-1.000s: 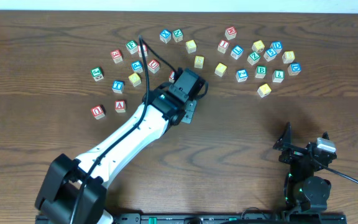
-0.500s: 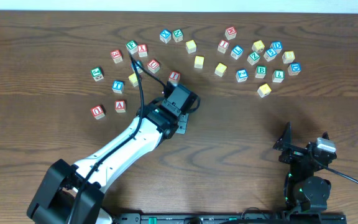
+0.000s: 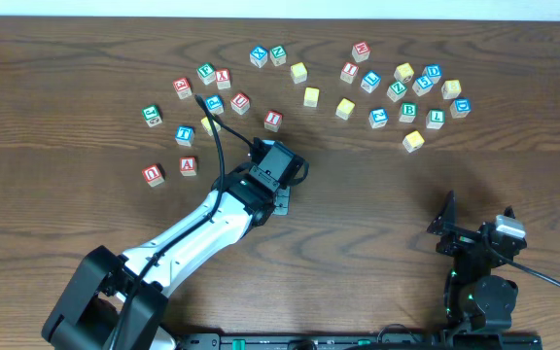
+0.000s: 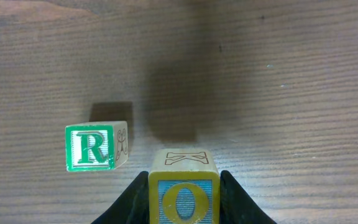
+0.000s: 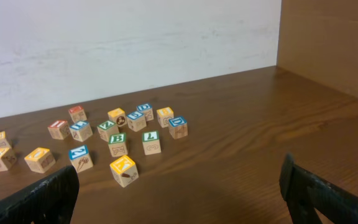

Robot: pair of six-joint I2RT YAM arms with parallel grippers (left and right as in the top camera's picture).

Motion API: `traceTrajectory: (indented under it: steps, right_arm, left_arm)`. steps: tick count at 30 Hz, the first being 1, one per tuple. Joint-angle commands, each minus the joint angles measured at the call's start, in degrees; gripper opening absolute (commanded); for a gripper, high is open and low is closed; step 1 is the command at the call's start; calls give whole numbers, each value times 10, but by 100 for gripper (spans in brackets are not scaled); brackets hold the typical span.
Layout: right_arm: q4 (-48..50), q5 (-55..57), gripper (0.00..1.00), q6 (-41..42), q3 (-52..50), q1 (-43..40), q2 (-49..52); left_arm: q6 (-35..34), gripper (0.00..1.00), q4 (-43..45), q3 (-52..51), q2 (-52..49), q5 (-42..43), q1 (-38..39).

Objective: Spell out ROBOT
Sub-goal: 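Lift the yellow O block and carry it toward the green R block, then lower the O block beside the R block and open the left gripper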

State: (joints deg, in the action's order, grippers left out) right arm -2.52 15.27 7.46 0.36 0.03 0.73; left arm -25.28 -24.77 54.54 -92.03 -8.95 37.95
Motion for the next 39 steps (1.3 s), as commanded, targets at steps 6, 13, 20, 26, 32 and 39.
traceTrajectory:
  steps: [6,13,20,26,32,39]
  right_arm:
    - [-2,7,99,8,0,8,0]
    - [-2,7,99,8,0,8,0]
    - [-2,7,99,8,0,8,0]
    - [-2,7,99,8,0,8,0]
    - [-2,7,99,8,0,8,0]
    - [-2,7,99,8,0,8,0]
  left_arm:
    - [-6,8,33,-28,10,-8,0]
    - [-5,8,50,-38,10,-12,-3]
    - [-6,8,58,-38,10,-36,-3]
    - [-6,8,69,-38,-17,-38,-12]
    - [-6,8,79,-38,-29,-37,-14]
    - [-6,8,77,-38,-29,-37,-14]
